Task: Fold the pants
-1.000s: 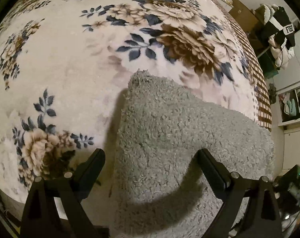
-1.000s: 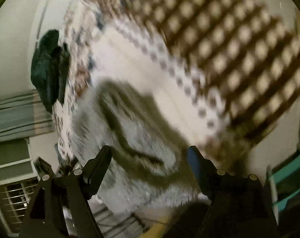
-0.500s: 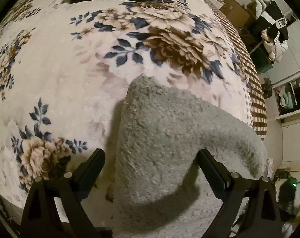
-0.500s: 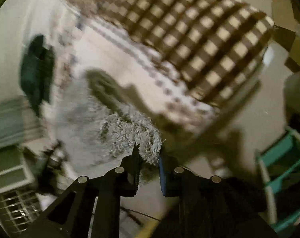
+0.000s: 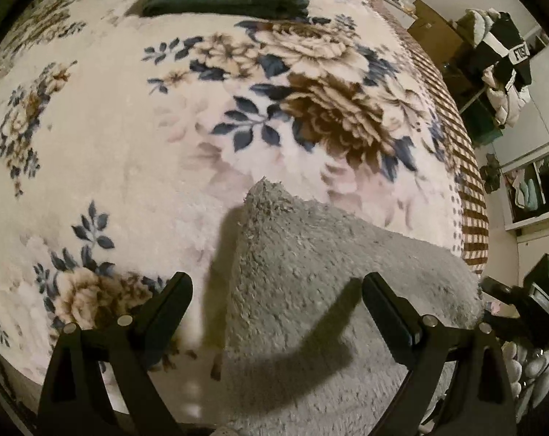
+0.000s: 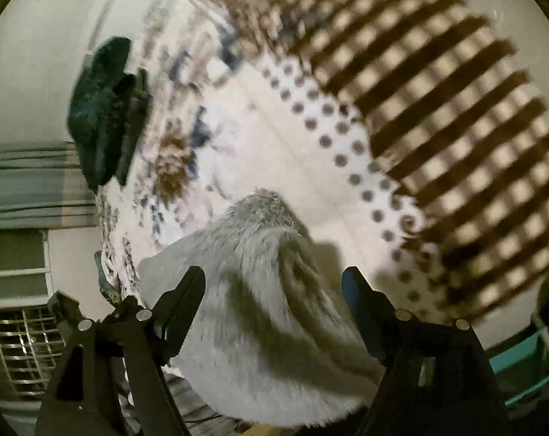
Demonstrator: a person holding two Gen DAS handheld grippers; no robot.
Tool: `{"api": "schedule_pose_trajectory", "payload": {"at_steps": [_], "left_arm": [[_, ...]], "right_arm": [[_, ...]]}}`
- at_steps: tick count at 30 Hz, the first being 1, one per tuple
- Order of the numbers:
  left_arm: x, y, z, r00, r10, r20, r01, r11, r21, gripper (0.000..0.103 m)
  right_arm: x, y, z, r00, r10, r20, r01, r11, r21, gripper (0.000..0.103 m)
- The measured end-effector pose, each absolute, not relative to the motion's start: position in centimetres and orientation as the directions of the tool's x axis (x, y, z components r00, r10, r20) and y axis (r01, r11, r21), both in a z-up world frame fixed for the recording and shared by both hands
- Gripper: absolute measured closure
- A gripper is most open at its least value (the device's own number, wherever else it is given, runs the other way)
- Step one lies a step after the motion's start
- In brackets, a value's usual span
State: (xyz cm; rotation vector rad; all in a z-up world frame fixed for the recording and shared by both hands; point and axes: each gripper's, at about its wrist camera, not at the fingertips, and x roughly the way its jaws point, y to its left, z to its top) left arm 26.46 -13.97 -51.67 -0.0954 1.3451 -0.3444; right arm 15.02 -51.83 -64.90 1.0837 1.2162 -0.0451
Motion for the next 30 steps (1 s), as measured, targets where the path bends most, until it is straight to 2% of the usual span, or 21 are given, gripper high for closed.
{"api": "schedule_pose_trajectory", "payload": {"at_steps": [1,2,3,6,11,13,14,15,16,17,18,20,26,30], "left_arm": [[26.5,-14.0,-52.0,0.174,-0.299,-0.938,0.185,0.946,-0.267,0.008],[26.6,-14.0,-52.4,0.165,-0.302,-0.939,0.184,0.945,-0.271,0.008],[26.7,-14.1,-52.8,0.158,-0.303,-0.94,0.182,0.945,-0.274,0.008],[27.4,-14.3,-53.9,0.136,-0.322,-0.937,0.161,0.94,-0.299,0.008],[28.1,-15.0,-54.9,0.105,-0.331,-0.938,0.151,0.937,-0.314,0.008],[27.8,-14.5,-54.1,0.109,-0.342,-0.934,0.153,0.934,-0.324,0.008],[27.5,-14.1,-53.5,0.116,-0.357,-0.927,0.151,0.929,-0.339,0.008],[27.1,-13.5,-52.9,0.125,-0.381,-0.916,0.145,0.921,-0.363,0.008],[26.3,-12.5,-52.0,0.139,-0.422,-0.896,0.134,0.904,-0.405,0.008],[25.8,-11.7,-51.5,0.149,-0.453,-0.879,0.128,0.89,-0.437,0.008],[24.9,-10.7,-51.2,0.159,-0.484,-0.86,0.116,0.875,-0.471,0.008],[24.0,-9.6,-51.7,0.155,-0.515,-0.843,0.102,0.857,-0.505,0.008],[22.4,-9.5,-58.6,0.051,-0.594,-0.803,0.022,0.804,-0.594,0.007],[22.7,-9.8,-60.2,0.042,-0.664,-0.746,-0.015,0.747,-0.665,0.007]], "right_arm": [[15.9,-51.6,-65.5,0.404,0.518,-0.754,0.555,0.517,0.652,0.039],[16.8,-51.5,-65.9,0.414,0.517,-0.749,0.54,0.523,0.66,0.082],[17.6,-51.0,-65.6,0.392,0.477,-0.786,0.529,0.582,0.617,0.082],[18.6,-50.2,-63.4,0.448,0.366,-0.816,0.461,0.687,0.561,0.083],[19.0,-51.6,-65.8,0.416,0.318,-0.852,0.554,0.654,0.515,0.082],[19.1,-51.8,-66.9,0.391,0.37,-0.843,0.559,0.632,0.537,0.078],[18.9,-52.3,-67.2,0.387,0.413,-0.824,0.562,0.603,0.566,0.06],[18.5,-52.6,-67.1,0.391,0.425,-0.817,0.559,0.595,0.577,0.034],[17.7,-53.1,-66.4,0.42,0.444,-0.792,0.534,0.584,0.611,0.022],[17.2,-53.3,-66.0,0.438,0.455,-0.775,0.511,0.584,0.631,0.004],[16.6,-53.4,-65.7,0.445,0.467,-0.764,0.487,0.59,0.645,0.0],[15.4,-53.1,-65.7,0.421,0.507,-0.752,0.432,0.617,0.658,0.0],[13.9,-49.2,-70.9,0.24,0.642,-0.728,0.331,0.651,0.683,0.0],[14.4,-48.1,-73.4,0.251,0.69,-0.679,0.324,0.601,0.73,0.0]]}}
